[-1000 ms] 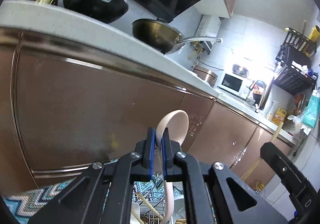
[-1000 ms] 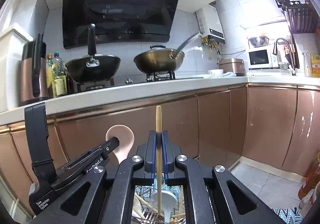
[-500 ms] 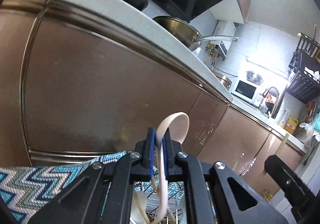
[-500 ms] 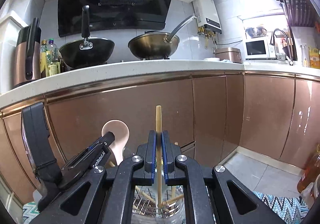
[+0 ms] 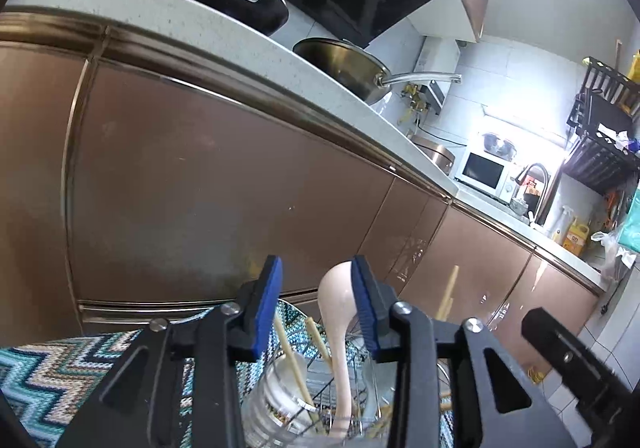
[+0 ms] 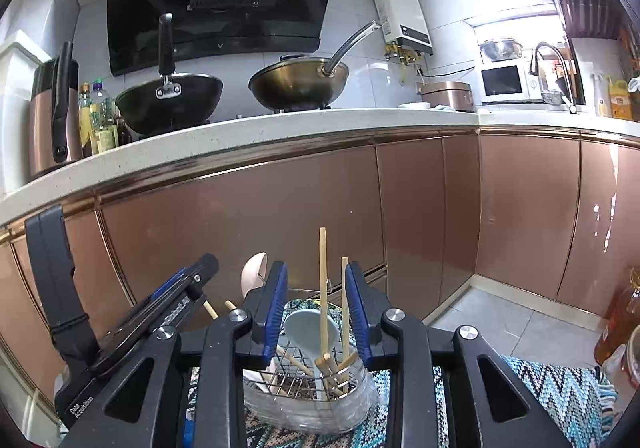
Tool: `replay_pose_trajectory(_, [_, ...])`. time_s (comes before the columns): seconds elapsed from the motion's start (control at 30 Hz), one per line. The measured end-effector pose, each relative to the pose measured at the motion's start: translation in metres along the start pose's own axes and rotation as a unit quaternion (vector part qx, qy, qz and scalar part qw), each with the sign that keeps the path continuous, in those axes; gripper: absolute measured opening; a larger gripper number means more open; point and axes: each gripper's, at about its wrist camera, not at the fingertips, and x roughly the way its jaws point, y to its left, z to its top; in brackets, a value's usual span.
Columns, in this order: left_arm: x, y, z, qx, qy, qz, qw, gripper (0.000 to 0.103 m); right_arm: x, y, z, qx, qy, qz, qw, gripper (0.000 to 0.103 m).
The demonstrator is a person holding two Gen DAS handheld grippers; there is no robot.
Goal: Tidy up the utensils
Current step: 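Lower the spoon and chopstick into the basket and open both tools, then pull both tools back from the basket above the table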
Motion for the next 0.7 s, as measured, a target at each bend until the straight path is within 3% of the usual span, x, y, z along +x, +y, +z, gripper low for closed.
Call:
replay_pose_trajectory(0.23, [-0.047,0.004,0.017,0.029,0.005,0.009,0.9995,0.055,-0.039,0.006,0.007,0.006,-0.017,-0.016,1.000,0.031])
replay_pose_trajectory(0.43, [-0.088,0.004,0.027,0.074,0.039,0.026,0.9962,0.064,-0.077,0.018,0.008,0.004,-0.020,-0.037,0.999,0.036])
replay_pose_trajectory(0.57, [-0.118,0.005,0.034,0.107,0.059,0.044,0.9916,0.066,-0.103,0.026,0.003,0.007,-0.011,-0.055,0.998,0.041])
replay_pose_trajectory(0.7, [-0.158,0.006,0.043,0.135,0.051,0.059,0.9878,0.068,-0.127,0.035,-0.003,0.003,-0.005,-0.080,0.997,0.049])
